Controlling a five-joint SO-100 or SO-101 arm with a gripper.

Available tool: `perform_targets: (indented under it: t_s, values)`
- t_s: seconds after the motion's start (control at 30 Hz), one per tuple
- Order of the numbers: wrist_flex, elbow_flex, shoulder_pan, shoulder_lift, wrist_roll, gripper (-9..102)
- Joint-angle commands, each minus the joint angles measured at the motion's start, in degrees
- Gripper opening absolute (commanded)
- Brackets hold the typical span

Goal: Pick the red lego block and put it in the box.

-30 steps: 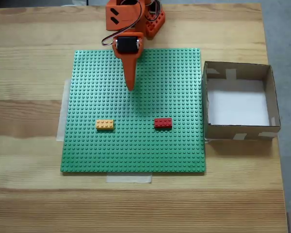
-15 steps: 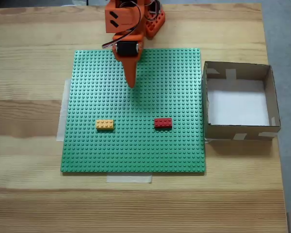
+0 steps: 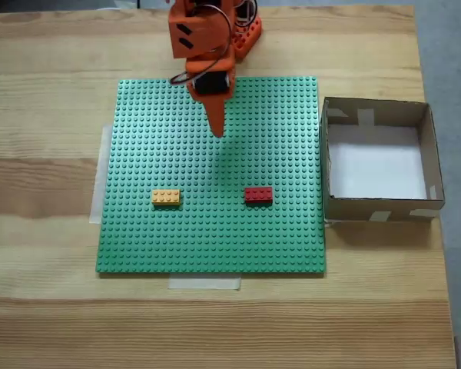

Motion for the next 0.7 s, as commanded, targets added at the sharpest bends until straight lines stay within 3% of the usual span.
perform_targets:
  t_s: [0.0,0.67]
  values:
    - [2.0,-6.1,-1.1,-3.9,0.9,15]
    - [12.0,-27.7,-3.7,-21.4,3.0,16]
